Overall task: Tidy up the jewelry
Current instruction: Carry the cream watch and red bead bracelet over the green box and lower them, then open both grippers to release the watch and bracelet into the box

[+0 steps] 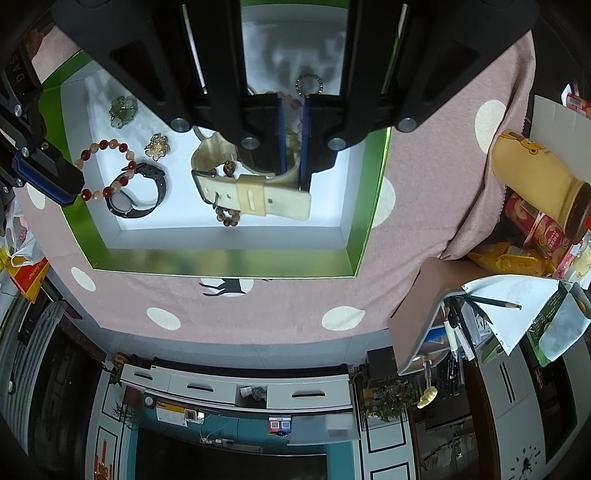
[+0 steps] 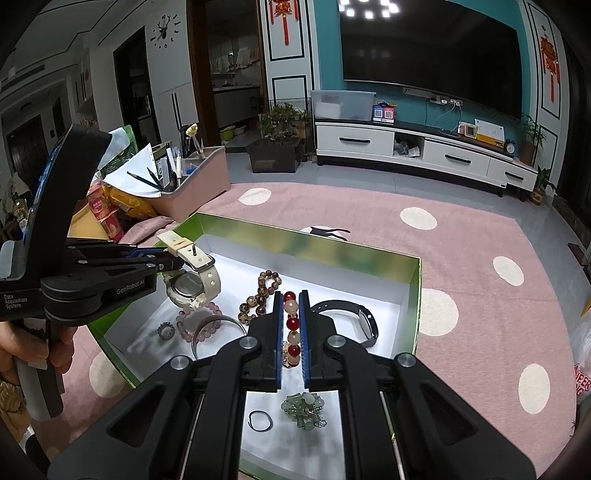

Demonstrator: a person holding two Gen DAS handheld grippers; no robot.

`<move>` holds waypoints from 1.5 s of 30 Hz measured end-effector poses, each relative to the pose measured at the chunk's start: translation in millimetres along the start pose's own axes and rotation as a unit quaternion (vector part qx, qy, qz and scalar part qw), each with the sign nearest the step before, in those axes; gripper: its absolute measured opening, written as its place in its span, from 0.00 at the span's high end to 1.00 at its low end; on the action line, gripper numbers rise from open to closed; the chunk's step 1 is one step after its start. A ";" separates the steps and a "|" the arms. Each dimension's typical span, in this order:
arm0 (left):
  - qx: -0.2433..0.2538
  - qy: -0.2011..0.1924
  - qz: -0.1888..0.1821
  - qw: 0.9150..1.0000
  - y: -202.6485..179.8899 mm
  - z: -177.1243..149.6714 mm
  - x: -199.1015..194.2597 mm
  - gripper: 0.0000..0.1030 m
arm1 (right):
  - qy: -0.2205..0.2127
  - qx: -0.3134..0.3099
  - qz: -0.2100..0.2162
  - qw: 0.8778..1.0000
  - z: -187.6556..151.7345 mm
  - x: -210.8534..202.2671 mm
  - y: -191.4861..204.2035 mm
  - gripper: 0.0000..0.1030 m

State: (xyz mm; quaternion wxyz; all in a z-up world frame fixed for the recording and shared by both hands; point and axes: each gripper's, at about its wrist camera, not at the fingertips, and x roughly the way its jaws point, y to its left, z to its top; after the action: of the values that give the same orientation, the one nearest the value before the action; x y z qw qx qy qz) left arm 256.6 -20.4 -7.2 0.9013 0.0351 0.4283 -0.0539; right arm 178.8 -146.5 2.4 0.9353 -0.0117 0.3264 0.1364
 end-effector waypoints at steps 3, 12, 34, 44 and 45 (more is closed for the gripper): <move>0.000 0.003 0.000 1.000 -0.1 -0.9 1.8 0.94 | 0.001 0.000 0.000 1.000 -0.3 1.2 -0.1 0.93; 0.003 0.008 0.002 1.000 -0.3 -2.1 4.9 0.93 | 0.007 0.002 0.001 1.000 -2.1 3.6 0.0 0.93; 0.006 0.033 0.009 0.999 -1.5 -4.4 17.7 0.91 | 0.038 0.009 0.001 0.999 -3.2 17.5 -3.3 0.93; 0.010 0.027 0.011 1.000 -2.4 -2.0 14.4 0.89 | 0.046 0.019 0.002 0.999 -5.6 19.4 -6.1 0.93; 0.011 0.027 0.011 1.000 -3.2 -2.0 14.1 0.89 | 0.046 0.019 0.001 0.999 -5.4 18.9 -6.1 0.93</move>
State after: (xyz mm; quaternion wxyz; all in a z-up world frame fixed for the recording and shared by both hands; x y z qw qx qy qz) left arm 263.5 -24.3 -19.5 0.8897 0.0507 0.4513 -0.0476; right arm 191.3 -148.3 -13.9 0.9192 0.0004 0.3714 0.1306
